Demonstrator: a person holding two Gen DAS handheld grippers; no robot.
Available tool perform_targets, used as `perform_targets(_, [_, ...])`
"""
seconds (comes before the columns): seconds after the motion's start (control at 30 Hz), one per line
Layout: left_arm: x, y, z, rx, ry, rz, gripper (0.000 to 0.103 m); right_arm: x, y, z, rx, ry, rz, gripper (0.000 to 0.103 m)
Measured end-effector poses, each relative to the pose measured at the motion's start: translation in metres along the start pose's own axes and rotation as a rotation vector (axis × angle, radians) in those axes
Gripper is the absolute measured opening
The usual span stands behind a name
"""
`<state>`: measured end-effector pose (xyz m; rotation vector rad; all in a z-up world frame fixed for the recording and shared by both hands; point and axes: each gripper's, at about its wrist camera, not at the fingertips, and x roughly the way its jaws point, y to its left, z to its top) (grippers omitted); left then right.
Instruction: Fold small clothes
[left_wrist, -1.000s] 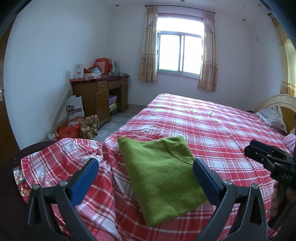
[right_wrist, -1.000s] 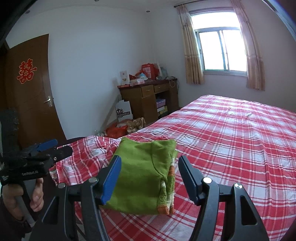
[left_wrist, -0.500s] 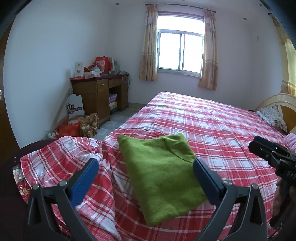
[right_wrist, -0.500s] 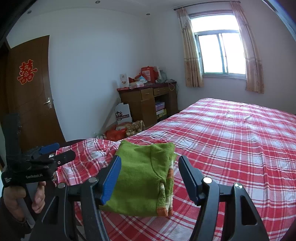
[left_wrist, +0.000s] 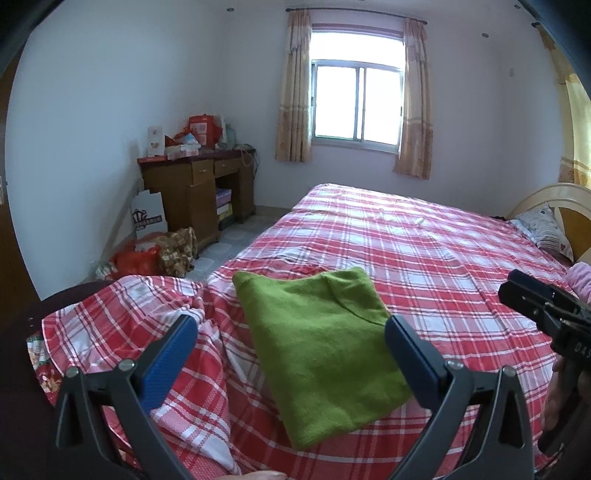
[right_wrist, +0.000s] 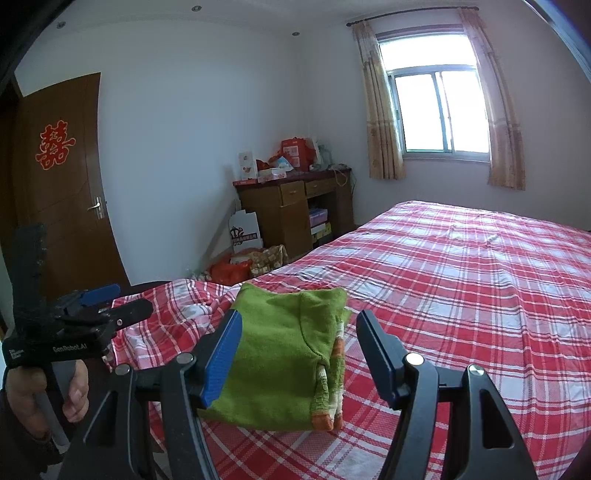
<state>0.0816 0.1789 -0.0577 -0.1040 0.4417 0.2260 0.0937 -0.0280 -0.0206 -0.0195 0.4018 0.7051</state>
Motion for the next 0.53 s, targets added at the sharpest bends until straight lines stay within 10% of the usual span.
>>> perform_targets(0.53, [0.0047, -0.0047, -0.0039, 0.025, 0.018, -0.004, 0.103, 0.0019, 0.0004, -0.0073, 0.000, 0.027, 0.000, 0.066])
